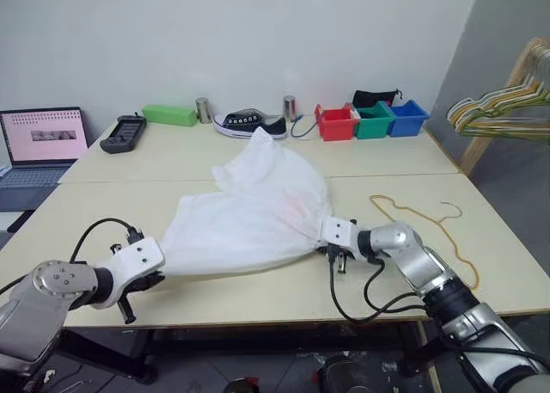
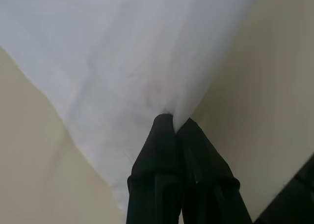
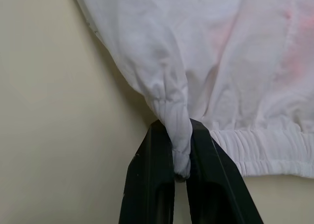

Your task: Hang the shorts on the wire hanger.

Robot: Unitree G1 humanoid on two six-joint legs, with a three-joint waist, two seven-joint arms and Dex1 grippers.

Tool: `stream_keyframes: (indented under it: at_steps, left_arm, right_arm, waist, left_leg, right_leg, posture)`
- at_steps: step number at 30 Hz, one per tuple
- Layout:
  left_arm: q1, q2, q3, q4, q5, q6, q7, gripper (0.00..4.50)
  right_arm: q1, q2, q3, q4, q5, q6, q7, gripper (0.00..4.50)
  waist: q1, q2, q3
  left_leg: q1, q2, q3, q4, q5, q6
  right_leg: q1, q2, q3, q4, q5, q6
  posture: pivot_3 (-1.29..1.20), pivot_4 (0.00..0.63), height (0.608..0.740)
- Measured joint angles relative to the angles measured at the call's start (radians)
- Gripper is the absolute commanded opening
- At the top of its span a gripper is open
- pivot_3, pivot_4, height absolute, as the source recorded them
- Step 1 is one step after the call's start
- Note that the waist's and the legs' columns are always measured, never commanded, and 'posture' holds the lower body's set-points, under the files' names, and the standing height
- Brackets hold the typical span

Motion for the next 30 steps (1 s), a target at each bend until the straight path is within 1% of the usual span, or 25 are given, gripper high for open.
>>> stream_keyframes:
  at_steps: [3, 4, 6, 8, 10, 12, 14, 17, 19, 24, 26, 28, 29, 30]
  left_arm:
    - [0.052, 0.02, 0.0, -0.05, 0.0, 0.006, -0.044, 0.0]
    - [0.061, 0.024, 0.0, -0.056, 0.003, -0.004, -0.058, 0.0]
    - [0.056, 0.024, -0.003, -0.052, 0.019, -0.023, -0.063, 0.0]
    - [0.017, 0.023, -0.022, -0.027, 0.045, -0.054, -0.059, 0.0]
    - [-0.04, 0.021, -0.04, 0.017, 0.077, -0.088, -0.051, 0.0]
    - [-0.07, 0.022, -0.05, 0.049, 0.094, -0.112, -0.057, 0.0]
    - [-0.081, 0.021, -0.065, 0.07, 0.098, -0.132, -0.068, 0.0]
    - [-0.107, 0.021, -0.094, 0.105, 0.107, -0.162, -0.087, 0.0]
    - [-0.119, 0.021, -0.104, 0.119, 0.114, -0.174, -0.097, 0.0]
    - [-0.115, 0.021, -0.122, 0.135, 0.126, -0.192, -0.13, 0.0]
    - [-0.111, 0.021, -0.124, 0.145, 0.132, -0.206, -0.133, 0.43]
    - [-0.112, 0.021, -0.124, 0.159, 0.136, -0.218, -0.142, 0.73]
    - [-0.113, 0.022, -0.124, 0.174, 0.139, -0.229, -0.147, 1.04]
    - [-0.117, 0.022, -0.124, 0.184, 0.139, -0.237, -0.15, 1.19]
  right_arm:
    - [0.005, -0.007, 0.0, -0.027, -0.003, 0.021, -0.006, 0.36]
    - [0.011, -0.016, 0.0, -0.031, -0.003, 0.024, -0.006, 0.36]
    - [0.021, -0.025, -0.003, -0.049, 0.003, 0.041, -0.001, 0.36]
    - [0.028, -0.032, -0.003, -0.084, 0.014, 0.079, 0.022, 0.36]
    - [0.048, -0.06, -0.001, -0.145, 0.039, 0.128, 0.07, 0.36]
    - [0.076, -0.109, 0.01, -0.231, 0.069, 0.176, 0.14, 0.36]
    - [0.102, -0.16, 0.022, -0.31, 0.096, 0.214, 0.205, 0.36]
    - [0.122, -0.199, 0.032, -0.398, 0.133, 0.271, 0.259, 0.36]
    - [0.127, -0.208, 0.033, -0.435, 0.153, 0.308, 0.275, 0.36]
    - [0.123, -0.182, 0.038, -0.418, 0.164, 0.341, 0.242, 0.36]
    - [0.121, -0.167, 0.045, -0.407, 0.165, 0.349, 0.228, 0.76]
    - [0.118, -0.167, 0.046, -0.408, 0.168, 0.363, 0.233, 1.04]
    - [0.118, -0.171, 0.046, -0.413, 0.173, 0.372, 0.236, 1.4]
    - [0.118, -0.176, 0.046, -0.42, 0.181, 0.382, 0.242, 1.59]
  waist:
    - [0.008, -0.001, -0.001]
    - [0.015, -0.001, -0.001]
    - [0.02, -0.001, -0.001]
    - [0.03, -0.001, -0.001]
    - [0.041, -0.001, -0.001]
    - [0.045, -0.001, -0.001]
    - [0.046, -0.001, -0.001]
    - [0.044, -0.001, 0.0]
    - [0.043, -0.002, 0.0]
    - [0.038, -0.001, 0.0]
    - [0.037, -0.001, 0.0]
    - [0.038, -0.002, 0.0]
    - [0.038, -0.002, 0.0]
    - [0.039, -0.002, -0.001]
  left_leg:
    - [0.0, 0.0, 0.001, 0.0, 0.0, 0.0]
    - [0.0, 0.001, 0.001, 0.0, 0.003, 0.005]
    - [0.0, 0.001, 0.002, 0.0, 0.003, 0.004]
    - [0.0, 0.002, 0.001, -0.001, 0.002, 0.003]
    - [0.0, 0.006, 0.0, -0.001, 0.002, 0.003]
    - [0.0, 0.007, 0.0, -0.001, 0.001, 0.003]
    - [0.0, 0.008, 0.001, -0.001, 0.001, 0.002]
    - [0.0, 0.011, 0.003, -0.001, 0.0, 0.001]
    - [0.001, 0.014, 0.005, -0.001, -0.003, -0.004]
    - [0.002, 0.016, 0.005, -0.001, -0.003, -0.004]
    - [0.002, 0.016, 0.005, -0.001, -0.003, -0.004]
    - [0.002, 0.016, 0.005, -0.001, -0.003, -0.004]
    - [0.001, 0.016, 0.005, -0.001, -0.003, -0.004]
    - [0.001, 0.016, 0.005, -0.001, -0.002, -0.003]
  right_leg:
    - [0.0, 0.001, 0.001, 0.0, 0.002, 0.003]
    - [0.0, 0.002, 0.0, 0.002, 0.002, 0.003]
    - [0.0, 0.003, 0.001, 0.008, 0.0, 0.002]
    - [-0.001, 0.004, 0.0, 0.013, -0.003, 0.001]
    - [-0.001, 0.006, -0.004, 0.013, -0.004, -0.001]
    - [0.0, 0.007, -0.006, 0.013, -0.008, -0.007]
    - [0.0, 0.006, -0.007, 0.013, -0.008, -0.008]
    - [-0.001, 0.006, -0.009, 0.013, -0.008, -0.008]
    - [-0.001, 0.006, -0.011, 0.012, -0.009, -0.009]
    - [-0.004, 0.006, -0.013, 0.012, -0.009, -0.009]
    - [-0.005, 0.006, -0.013, 0.012, -0.009, -0.009]
    - [-0.004, 0.006, -0.013, 0.012, -0.009, -0.009]
    - [-0.004, 0.006, -0.013, 0.012, -0.009, -0.009]
    - [-0.004, 0.006, -0.013, 0.012, -0.009, -0.009]
  posture:
    - [-0.12, 0.014, 0.74]
    - [-0.12, 0.015, 0.74]
    - [-0.12, 0.016, 0.74]
    - [-0.13, 0.016, 0.74]
    - [-0.13, 0.019, 0.74]
    - [-0.14, 0.02, 0.74]
    - [-0.15, 0.021, 0.74]
    - [-0.16, 0.023, 0.74]
    - [-0.16, 0.021, 0.74]
    - [-0.17, 0.018, 0.74]
    - [-0.17, 0.014, 0.74]
    - [-0.17, 0.011, 0.74]
    - [-0.17, 0.011, 0.74]
    - [-0.17, 0.01, 0.74]
